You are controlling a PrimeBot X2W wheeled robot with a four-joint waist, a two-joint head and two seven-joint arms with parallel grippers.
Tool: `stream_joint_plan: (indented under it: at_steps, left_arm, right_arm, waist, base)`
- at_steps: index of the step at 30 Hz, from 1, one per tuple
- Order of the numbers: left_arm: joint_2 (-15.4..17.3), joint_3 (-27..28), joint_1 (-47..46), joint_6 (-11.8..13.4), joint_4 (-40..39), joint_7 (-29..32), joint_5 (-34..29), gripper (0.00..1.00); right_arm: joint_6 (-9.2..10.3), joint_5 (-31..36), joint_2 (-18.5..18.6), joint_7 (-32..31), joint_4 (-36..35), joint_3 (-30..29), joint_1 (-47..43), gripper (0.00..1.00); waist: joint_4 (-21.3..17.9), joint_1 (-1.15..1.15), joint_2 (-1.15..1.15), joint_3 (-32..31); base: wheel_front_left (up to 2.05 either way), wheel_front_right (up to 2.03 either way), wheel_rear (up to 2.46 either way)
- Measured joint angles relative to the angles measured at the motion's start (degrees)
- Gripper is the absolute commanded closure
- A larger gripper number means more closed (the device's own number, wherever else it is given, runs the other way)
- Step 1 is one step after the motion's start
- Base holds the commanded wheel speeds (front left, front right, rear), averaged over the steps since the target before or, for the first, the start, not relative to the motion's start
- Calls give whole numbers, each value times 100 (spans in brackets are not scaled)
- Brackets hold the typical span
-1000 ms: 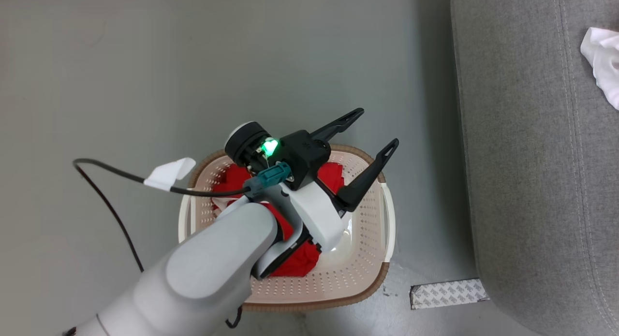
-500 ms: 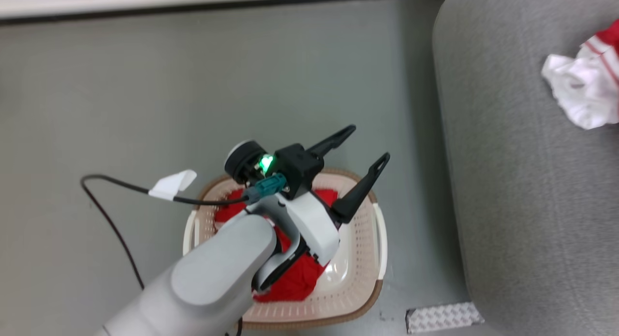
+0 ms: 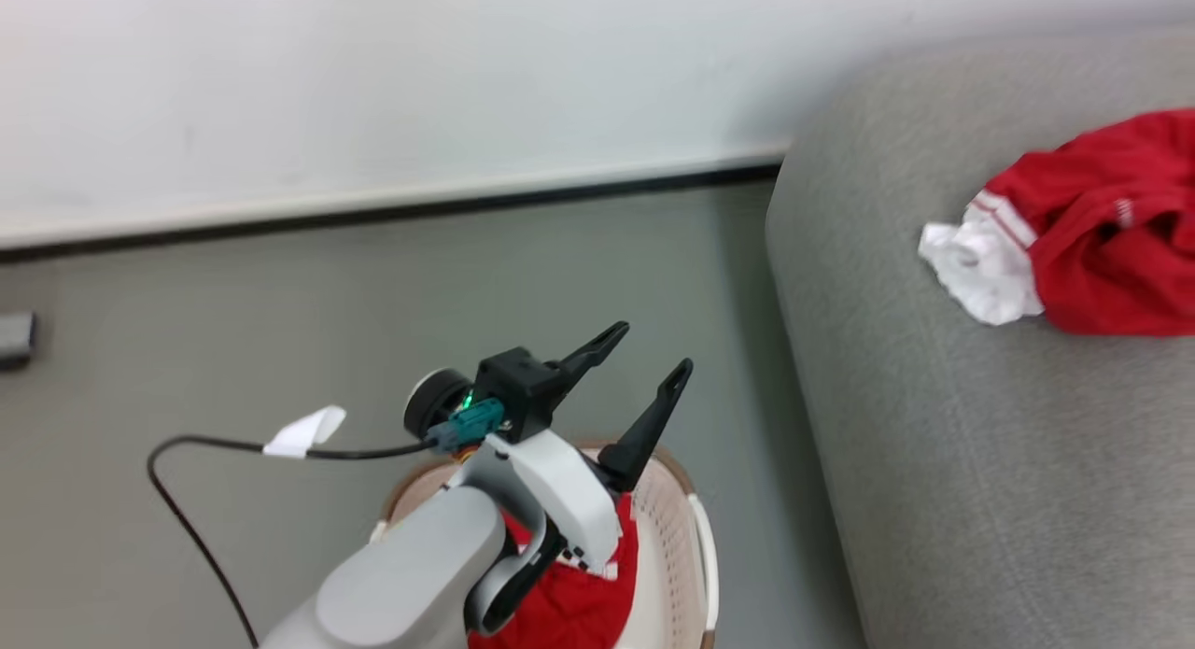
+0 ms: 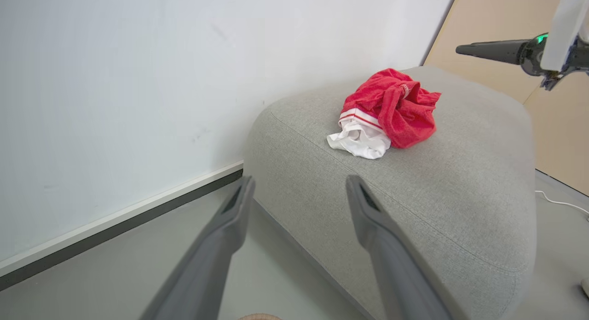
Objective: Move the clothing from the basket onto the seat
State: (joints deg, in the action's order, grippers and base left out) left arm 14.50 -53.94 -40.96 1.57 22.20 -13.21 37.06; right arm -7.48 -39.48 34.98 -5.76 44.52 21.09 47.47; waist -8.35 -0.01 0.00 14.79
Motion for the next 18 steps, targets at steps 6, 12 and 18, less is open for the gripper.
stream_joint_plan:
  at_steps: [6,12,18]
  left_arm:
    - [48,165,328,103,13,-94,144,0]
    - [160,391,641,263,-33,-149,247,0]
    - [398,716,975,536,-171,-178,255,0]
  right_arm:
    - [0,-185,-1,478,-705,264,-338,0]
    - [0,-186,-112,971,-1271,257,-689,0]
    - [0,13,-406,1426,-1804,160,-1276,0]
  waist:
    - [-45,-1,0,-618]
    - [15,-1,0,-1122]
    - [179,-1,0,-1403]
  base:
    - [0,0,0]
    - [0,0,0]
    - [0,0,0]
